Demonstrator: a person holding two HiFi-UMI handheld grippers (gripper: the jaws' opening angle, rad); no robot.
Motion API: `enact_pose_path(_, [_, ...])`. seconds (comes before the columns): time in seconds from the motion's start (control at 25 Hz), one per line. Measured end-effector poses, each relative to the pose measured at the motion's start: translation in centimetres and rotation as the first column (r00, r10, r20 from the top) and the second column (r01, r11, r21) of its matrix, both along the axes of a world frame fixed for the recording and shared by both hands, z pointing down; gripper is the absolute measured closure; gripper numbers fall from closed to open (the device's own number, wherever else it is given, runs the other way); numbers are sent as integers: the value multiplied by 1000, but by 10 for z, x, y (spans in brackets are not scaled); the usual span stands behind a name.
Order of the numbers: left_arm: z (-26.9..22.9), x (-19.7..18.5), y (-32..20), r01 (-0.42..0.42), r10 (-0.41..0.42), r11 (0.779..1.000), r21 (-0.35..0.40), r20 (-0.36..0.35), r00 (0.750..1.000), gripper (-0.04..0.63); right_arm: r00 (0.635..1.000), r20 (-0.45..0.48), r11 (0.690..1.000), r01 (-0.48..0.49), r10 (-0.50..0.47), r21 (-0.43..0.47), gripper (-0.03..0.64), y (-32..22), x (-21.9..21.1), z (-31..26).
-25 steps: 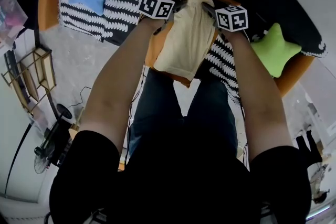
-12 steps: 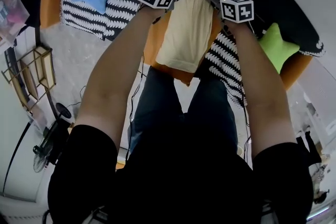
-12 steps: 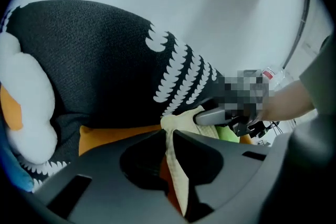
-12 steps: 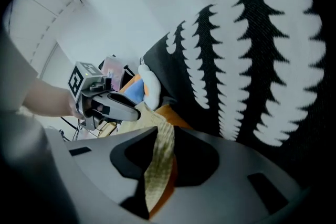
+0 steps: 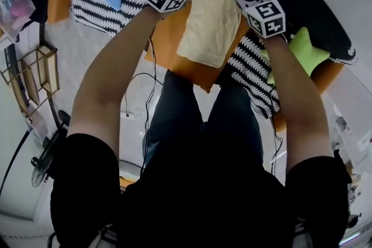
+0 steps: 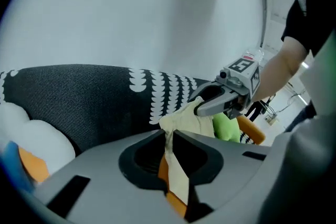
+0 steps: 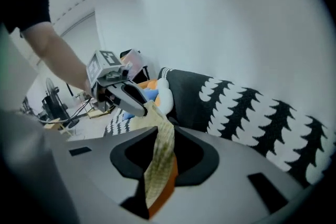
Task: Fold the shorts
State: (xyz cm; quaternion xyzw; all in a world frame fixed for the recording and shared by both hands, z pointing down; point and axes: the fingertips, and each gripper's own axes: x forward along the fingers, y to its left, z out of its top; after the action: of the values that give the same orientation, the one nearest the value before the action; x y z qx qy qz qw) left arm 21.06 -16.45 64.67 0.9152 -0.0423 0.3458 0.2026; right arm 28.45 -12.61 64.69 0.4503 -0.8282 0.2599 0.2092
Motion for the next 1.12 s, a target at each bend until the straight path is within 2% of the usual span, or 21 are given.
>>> enact_pose_path(0.16, [-4,-21,31,-99,99,994,49,9,995,537,994,-66,994,92,-88,54,526,28,-24,-8])
enact_pose_path(0.28, [-5,-40,56,-172,171,981,84,23,985,537,983,-96,984,161,-154,73,527,51,-45,-12])
enact_pose_path(0.64, [5,-88,119,-330,314,921,207,107,943,537,910,-249,924,366,-332,108,526,123,-96,-2])
enact_pose_path(0.76, [13,-99,145,-364,344,907,211,124,931,537,880,-283,904,420,-382,84,528,152,-110,8])
enact_pose_path(0.96, [25,-121,192,-385,366,907,170,132,921,537,845,-304,882,471,-440,31,528,193,-127,26])
enact_pose_path(1.12, [37,-137,220,-399,376,902,168,151,914,537,809,-318,854,521,-495,-4,528,223,-144,41])
